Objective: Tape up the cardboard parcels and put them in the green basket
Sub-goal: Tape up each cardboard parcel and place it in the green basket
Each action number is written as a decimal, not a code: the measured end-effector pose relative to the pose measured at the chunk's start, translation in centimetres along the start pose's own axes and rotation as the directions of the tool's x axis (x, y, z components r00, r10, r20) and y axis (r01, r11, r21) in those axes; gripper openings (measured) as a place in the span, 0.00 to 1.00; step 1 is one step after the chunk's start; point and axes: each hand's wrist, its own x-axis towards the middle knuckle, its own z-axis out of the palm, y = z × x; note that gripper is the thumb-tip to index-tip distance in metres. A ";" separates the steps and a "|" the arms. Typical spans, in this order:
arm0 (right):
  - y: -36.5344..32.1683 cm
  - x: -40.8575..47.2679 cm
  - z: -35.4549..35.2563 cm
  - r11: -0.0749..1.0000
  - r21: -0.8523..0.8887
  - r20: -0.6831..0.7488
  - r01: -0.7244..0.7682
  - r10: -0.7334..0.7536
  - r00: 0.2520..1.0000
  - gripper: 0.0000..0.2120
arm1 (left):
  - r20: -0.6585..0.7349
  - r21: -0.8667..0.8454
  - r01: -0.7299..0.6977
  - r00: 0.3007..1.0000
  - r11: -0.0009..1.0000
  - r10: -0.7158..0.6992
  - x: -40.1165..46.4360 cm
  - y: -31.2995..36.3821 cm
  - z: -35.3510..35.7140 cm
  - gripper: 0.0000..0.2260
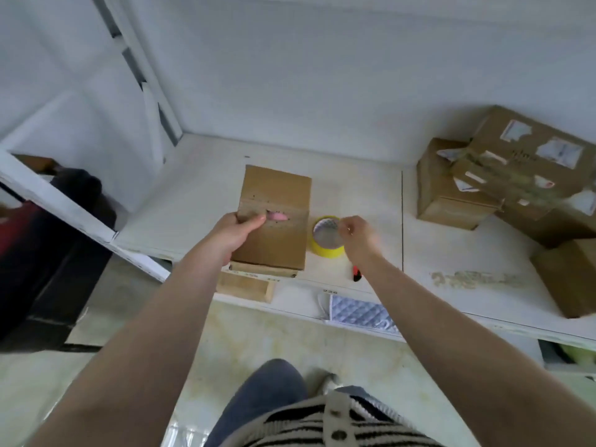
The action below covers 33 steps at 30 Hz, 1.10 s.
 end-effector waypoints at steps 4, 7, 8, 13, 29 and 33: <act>2.7 1.2 2.1 0.832 -0.516 0.213 0.205 -0.107 0.971 0.16 | -0.020 -0.036 0.145 0.989 0.989 -0.145 2.6 -2.3 -0.8 0.31; 3.3 1.6 3.4 0.719 -0.624 0.256 0.306 -0.182 0.949 0.18 | 0.018 -0.051 0.166 0.986 0.985 -0.165 4.4 -3.1 -1.7 0.37; 3.2 1.7 3.7 0.698 -0.648 0.246 0.304 -0.187 0.951 0.17 | 0.041 -0.049 0.160 0.987 0.986 -0.158 5.2 -3.3 -2.2 0.38; 3.6 0.8 1.8 0.940 -0.321 -0.013 0.119 -0.131 0.991 0.14 | 0.112 -0.012 0.133 0.985 0.991 -0.131 6.5 -3.0 -2.2 0.35; -6.2 -3.8 -2.8 0.891 0.340 0.064 0.300 -0.341 0.938 0.10 | 0.297 -0.176 -0.391 0.854 0.904 0.427 3.6 3.9 -1.8 0.26; -7.3 -4.0 -0.8 0.838 0.445 0.027 0.316 -0.365 0.930 0.05 | 0.184 -0.182 -0.444 0.861 0.878 0.474 2.7 3.5 -2.0 0.12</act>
